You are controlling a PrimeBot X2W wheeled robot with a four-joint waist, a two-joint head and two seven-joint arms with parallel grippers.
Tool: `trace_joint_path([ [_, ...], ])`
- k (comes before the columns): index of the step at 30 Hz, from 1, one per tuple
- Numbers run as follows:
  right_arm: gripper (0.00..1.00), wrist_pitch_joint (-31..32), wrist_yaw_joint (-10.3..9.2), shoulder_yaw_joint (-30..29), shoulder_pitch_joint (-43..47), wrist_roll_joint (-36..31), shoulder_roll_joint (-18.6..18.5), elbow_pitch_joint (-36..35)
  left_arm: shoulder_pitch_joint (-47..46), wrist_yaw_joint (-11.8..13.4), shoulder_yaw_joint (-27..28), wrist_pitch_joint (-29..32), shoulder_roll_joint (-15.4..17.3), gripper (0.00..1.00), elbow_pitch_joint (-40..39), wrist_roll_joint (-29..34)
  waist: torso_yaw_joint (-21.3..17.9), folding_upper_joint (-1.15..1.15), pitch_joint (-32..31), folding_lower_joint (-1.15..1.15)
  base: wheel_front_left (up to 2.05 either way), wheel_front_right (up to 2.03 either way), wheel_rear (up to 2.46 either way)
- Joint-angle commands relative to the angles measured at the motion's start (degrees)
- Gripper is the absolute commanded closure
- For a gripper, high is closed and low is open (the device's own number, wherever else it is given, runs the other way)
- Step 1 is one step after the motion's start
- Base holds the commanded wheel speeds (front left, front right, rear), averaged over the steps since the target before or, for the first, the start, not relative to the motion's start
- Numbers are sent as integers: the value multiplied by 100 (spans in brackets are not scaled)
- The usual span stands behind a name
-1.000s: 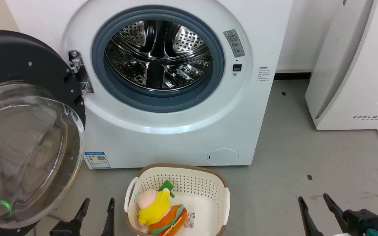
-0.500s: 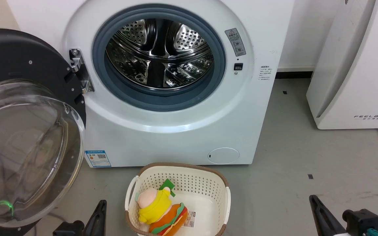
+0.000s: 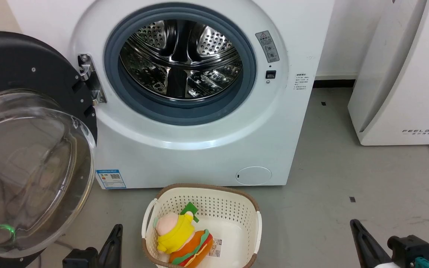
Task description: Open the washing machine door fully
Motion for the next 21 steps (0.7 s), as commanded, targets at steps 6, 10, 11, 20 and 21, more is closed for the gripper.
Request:
trace_joint_path([
  [6, 100, -37, 1, 16, -165, -60, 3, 21, -128, 14, 47, 68, -57, 100, -71, 126, 1, 0, 14, 0, 0, 0, 0],
  [10, 100, -43, 1, 21, -197, -76, 3, 27, -151, 16, 62, 103, -78, 100, -100, 168, 1, 0, 22, 0, 0, 0, 0],
  [11, 100, -45, 1, 23, -205, -80, 3, 28, -157, 17, 65, 112, -84, 100, -107, 178, 1, 0, 24, 0, 0, 0, 0],
  [20, 100, -59, 1, 34, -278, -116, 4, 41, -210, 22, 99, 192, -133, 100, -171, 273, 2, 0, 43, 0, 0, 0, 0],
  [21, 100, -60, 1, 35, -286, -120, 5, 43, -215, 22, 103, 201, -138, 100, -178, 283, 2, 0, 45, 0, 0, 0, 0],
])
